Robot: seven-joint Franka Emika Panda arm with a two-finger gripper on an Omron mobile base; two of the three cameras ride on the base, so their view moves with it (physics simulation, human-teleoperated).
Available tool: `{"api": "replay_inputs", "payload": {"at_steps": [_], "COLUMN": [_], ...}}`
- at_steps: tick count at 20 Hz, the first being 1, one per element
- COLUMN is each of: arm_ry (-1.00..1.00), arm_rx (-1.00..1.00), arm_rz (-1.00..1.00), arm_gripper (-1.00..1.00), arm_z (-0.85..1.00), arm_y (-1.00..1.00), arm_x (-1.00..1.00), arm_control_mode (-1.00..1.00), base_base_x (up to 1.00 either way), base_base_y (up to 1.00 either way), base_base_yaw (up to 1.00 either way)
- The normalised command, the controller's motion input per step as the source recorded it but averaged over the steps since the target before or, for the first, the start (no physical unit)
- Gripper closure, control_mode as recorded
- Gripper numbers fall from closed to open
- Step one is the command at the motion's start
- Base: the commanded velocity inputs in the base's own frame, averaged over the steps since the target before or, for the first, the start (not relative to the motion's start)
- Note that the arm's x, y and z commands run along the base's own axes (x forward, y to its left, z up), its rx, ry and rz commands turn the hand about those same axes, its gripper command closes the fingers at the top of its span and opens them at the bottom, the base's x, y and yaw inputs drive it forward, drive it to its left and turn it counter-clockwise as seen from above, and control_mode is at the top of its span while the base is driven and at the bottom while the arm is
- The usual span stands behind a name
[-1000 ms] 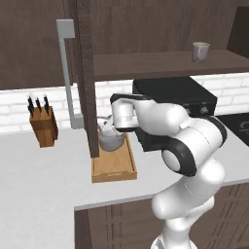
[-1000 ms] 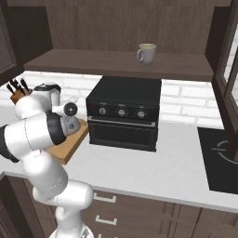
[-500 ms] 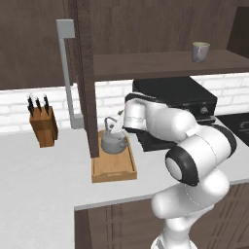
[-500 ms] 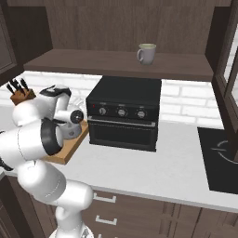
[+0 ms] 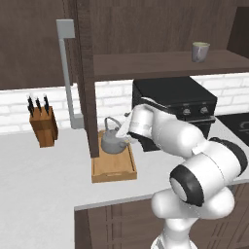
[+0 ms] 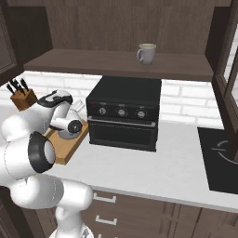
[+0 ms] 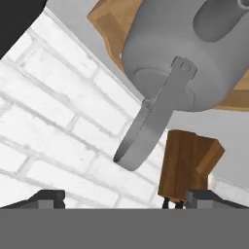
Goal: Pick the kettle from the counter and place it on the tray. Then pick the mug from the cabinet and place it on the tray. Then close the cabinet doors.
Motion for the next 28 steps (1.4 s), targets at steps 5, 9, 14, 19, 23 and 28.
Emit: {"api": "replay_inputs", "payload": {"at_steps": [5, 9, 14, 19, 23, 28], "arm_ry": [0.0, 0.0, 0.05, 0.13, 0.17, 0.16], "arm_rx": [0.05, 0.04, 0.0, 0.0, 0.02, 0.01], "arm_rz": [-0.12, -0.19, -0.18, -0.19, -0.18, -0.14], "arm_gripper": [-1.0, -1.0, -1.0, -1.0, -1.0, -1.0], "arm_z": [0.69, 0.85, 0.86, 0.85, 0.92, 0.9], "arm_y": [0.0, -0.01, -0.09, -0.16, -0.29, -0.32], "arm_x": [-0.5, -0.47, -0.37, -0.44, -0.5, -0.51], "arm_control_mode": [-1.0, -1.0, -1.0, -1.0, -1.0, -1.0], "base_base_x": [0.0, 0.0, 0.0, 0.0, 0.0, 0.0], "base_base_y": [0.0, 0.0, 0.0, 0.0, 0.0, 0.0], "base_base_yaw": [0.0, 0.0, 0.0, 0.0, 0.0, 0.0]}}
